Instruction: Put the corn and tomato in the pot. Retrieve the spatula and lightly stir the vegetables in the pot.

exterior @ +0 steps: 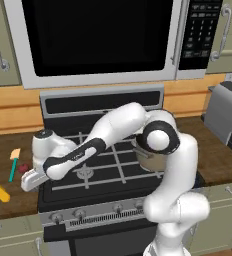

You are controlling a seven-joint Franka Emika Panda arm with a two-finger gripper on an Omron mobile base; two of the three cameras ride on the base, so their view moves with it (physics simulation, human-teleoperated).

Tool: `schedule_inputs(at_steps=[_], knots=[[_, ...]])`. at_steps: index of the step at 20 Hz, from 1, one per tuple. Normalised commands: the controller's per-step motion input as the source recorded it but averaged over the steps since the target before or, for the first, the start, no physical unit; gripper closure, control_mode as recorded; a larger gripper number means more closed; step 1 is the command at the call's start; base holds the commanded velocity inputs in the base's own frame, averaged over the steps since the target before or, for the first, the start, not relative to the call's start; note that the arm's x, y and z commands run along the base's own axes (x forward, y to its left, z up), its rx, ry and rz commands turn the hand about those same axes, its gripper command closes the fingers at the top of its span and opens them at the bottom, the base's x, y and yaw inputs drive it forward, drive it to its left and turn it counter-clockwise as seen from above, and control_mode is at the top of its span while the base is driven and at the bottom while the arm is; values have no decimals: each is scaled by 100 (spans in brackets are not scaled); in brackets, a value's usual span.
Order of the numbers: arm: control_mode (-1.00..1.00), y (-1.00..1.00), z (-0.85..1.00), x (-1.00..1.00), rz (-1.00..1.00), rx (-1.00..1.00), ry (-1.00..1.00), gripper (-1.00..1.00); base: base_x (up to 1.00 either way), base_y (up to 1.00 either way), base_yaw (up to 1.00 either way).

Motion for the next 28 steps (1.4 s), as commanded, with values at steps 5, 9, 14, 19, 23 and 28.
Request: schedule_inputs(at_steps=[5,9,14,19,23,28], knots=[[-100,76,3,8,-2,-5,23,-100,0,0,0],[-100,56,7,10,-3,-5,21,-100,0,0,0],[-100,22,1,0,0,0,4,-100,0,0,0],[-100,46,-5,1,0,0,-1,-100,0,0,0],[-100,51,-18,11,-3,0,-1,-100,0,0,0],[-100,36,-36,15,-1,-1,0,-100,0,0,0]])
